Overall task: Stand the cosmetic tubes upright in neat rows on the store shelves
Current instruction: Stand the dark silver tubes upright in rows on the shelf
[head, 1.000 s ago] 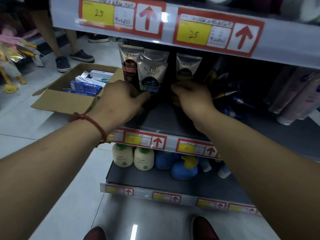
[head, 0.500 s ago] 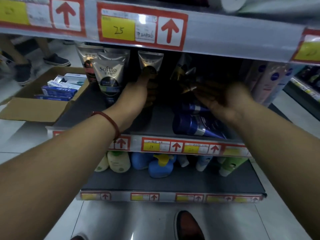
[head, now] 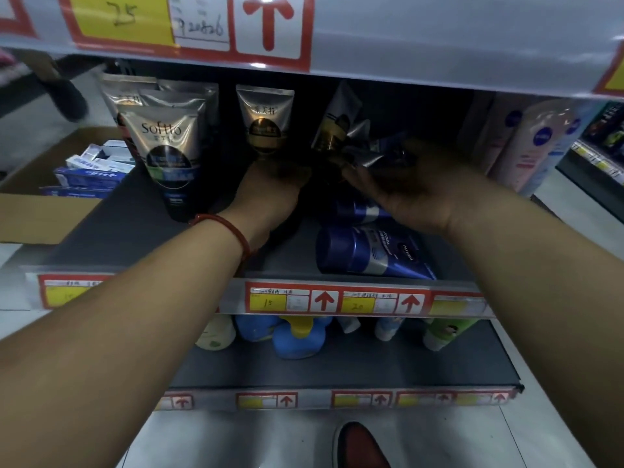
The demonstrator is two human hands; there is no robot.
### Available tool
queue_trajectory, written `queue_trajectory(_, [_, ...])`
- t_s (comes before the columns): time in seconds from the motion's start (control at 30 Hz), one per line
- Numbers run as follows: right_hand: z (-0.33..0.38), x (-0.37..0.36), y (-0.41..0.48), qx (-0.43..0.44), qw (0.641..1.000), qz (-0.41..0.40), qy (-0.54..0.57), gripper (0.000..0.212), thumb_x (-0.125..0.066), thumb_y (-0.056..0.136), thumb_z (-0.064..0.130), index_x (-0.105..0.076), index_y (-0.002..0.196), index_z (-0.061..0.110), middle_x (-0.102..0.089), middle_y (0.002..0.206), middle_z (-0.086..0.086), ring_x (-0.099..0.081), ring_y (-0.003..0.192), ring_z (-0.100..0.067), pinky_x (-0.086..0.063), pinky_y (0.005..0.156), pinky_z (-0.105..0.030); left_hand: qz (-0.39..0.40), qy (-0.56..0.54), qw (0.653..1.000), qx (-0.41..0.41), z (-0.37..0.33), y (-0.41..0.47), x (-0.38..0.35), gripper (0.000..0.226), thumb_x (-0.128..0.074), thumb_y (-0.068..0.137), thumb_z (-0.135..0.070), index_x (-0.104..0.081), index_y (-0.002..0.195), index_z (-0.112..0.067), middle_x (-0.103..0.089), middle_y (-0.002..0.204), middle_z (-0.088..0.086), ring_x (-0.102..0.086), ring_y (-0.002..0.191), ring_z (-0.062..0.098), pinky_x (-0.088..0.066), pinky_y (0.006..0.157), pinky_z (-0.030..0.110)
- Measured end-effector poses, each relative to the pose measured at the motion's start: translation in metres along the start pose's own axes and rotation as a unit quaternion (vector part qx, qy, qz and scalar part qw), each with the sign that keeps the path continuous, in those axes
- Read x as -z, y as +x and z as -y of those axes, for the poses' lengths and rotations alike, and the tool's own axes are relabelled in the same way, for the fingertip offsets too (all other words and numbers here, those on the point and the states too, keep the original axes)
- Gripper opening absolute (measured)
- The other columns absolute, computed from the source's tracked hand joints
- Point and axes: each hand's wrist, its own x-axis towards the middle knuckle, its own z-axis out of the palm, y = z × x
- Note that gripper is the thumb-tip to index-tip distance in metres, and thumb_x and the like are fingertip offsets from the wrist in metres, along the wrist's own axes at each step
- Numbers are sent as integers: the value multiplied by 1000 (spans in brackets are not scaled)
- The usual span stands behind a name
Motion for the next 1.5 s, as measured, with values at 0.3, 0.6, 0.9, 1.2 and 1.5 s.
queue_trajectory(0.3, [-8, -8, 13, 58, 994, -19, -94, 14, -53, 99, 7, -61, 91, -1, -68, 84, -18, -68, 89, -27, -62, 65, -29, 46, -7, 999, -13, -7, -6, 0, 24, -80, 77, -1, -75, 91, -19, -77, 100, 5, -73, 97, 20, -57, 95, 44])
queue_trajectory(0.6, [-19, -20, 18, 130, 955, -8, -267, 8, -58, 95, 8, -65, 97, 10, -70, 93, -8, -68, 89, -16, -58, 79, -23, -37, 118, 986, -108, 1, -8, 11, 37, -87, 74, -28, -74, 108, -22, -74, 109, -7, -68, 100, 10, -57, 90, 31])
queue_trajectory(0.9, [-45, -52, 24, 124, 944, 71, -296, 25, -57, 94, 5, -63, 118, 5, -67, 121, -21, -65, 114, -29, -55, 96, -36, -134, 214, 957, -144, 6, -16, 36, 20, -70, 91, -18, -71, 110, -13, -71, 107, 1, -58, 92, 8, -35, 60, 3])
queue_trajectory(1.2, [-65, -68, 34, 112, 949, 106, -275, 21, -75, 82, 8, -70, 102, 8, -75, 106, -9, -73, 93, -17, -58, 70, -20, -139, 204, 968, -42, 10, -19, 39, 26, -56, 96, -9, -68, 120, -10, -69, 118, 12, -62, 111, 27, -36, 70, 13])
queue_trajectory(1.5, [-70, -68, 36, 99, 956, 105, -255, 23, -66, 86, 3, -65, 109, 3, -73, 105, -10, -71, 92, -16, -59, 76, -23, -89, 233, 968, -15, 4, -21, 45, 18, -53, 98, -14, -66, 110, -10, -67, 114, 14, -62, 108, 33, -43, 79, 29])
